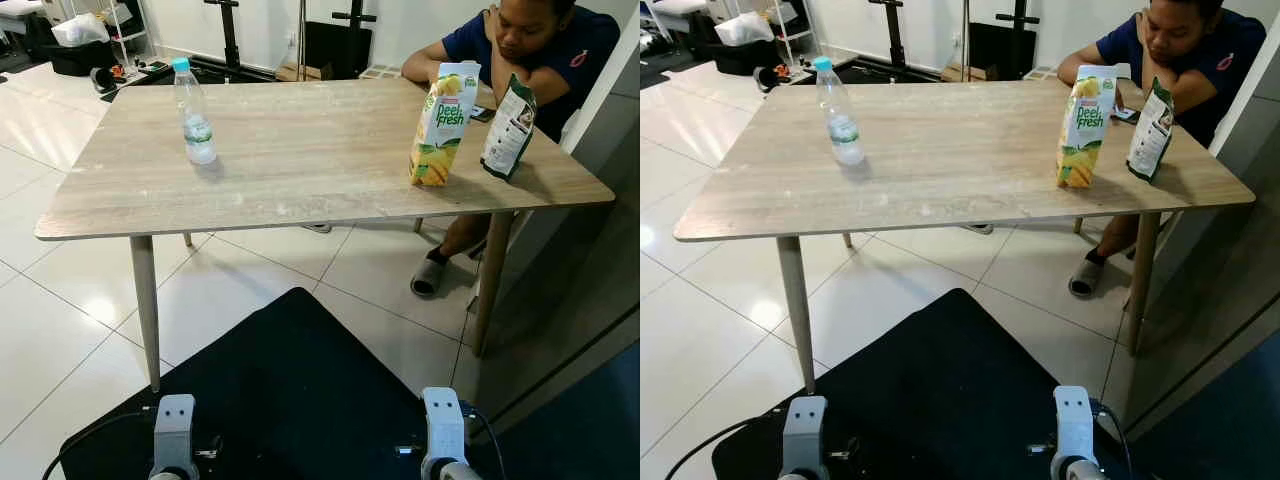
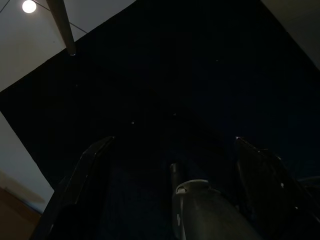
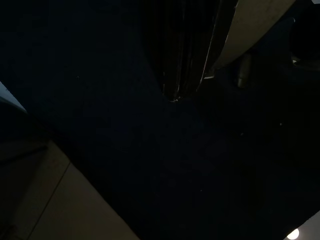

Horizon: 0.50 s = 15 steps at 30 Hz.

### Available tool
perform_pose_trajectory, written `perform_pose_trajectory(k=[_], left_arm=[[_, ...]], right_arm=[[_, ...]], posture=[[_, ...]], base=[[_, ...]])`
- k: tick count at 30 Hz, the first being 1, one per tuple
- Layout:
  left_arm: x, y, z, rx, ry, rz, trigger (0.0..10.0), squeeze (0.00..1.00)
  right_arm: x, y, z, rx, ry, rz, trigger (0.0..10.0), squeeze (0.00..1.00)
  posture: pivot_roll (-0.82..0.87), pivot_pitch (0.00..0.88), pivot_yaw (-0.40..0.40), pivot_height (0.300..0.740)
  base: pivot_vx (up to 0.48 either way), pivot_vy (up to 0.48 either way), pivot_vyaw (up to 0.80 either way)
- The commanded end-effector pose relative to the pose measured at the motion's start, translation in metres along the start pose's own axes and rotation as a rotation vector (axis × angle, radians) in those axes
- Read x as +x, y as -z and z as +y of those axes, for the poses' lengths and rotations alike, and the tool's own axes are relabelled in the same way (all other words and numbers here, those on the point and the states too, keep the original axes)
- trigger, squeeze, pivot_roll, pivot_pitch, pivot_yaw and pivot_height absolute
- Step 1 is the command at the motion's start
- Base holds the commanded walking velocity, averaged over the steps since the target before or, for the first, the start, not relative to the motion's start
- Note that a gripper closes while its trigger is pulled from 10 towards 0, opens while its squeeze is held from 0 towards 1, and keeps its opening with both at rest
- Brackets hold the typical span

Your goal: Restocking fridge

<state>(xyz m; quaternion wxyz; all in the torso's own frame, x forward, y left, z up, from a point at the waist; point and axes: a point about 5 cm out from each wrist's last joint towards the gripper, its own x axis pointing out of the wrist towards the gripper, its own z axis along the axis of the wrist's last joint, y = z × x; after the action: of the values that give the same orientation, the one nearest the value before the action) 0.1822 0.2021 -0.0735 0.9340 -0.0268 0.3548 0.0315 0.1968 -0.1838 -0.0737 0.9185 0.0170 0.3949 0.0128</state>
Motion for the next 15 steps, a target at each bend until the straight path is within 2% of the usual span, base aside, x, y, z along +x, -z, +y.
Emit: perform_pose_trajectory(k=[1, 15], left_arm=[[-0.001, 0.003, -0.0021, 0.003, 0.011, 0.006, 10.0, 0.0], [-0.0016, 0.0035, -0.0039, 0.004, 0.024, -0.001, 10.0, 0.0]], right_arm=[[-0.0011, 0.0049, 0.0007, 0.015, 0.004, 0.014, 10.0, 0.0], [-0.0014, 0.006, 0.0012, 0.014, 0.004, 0.016, 10.0, 0.0]], posture=[[-0.11, 0.083, 0.005, 0.713], [-0.1, 0.083, 0.005, 0.713]], base=[[0.0, 0.0, 0.0], [0.301, 0.0, 0.0]])
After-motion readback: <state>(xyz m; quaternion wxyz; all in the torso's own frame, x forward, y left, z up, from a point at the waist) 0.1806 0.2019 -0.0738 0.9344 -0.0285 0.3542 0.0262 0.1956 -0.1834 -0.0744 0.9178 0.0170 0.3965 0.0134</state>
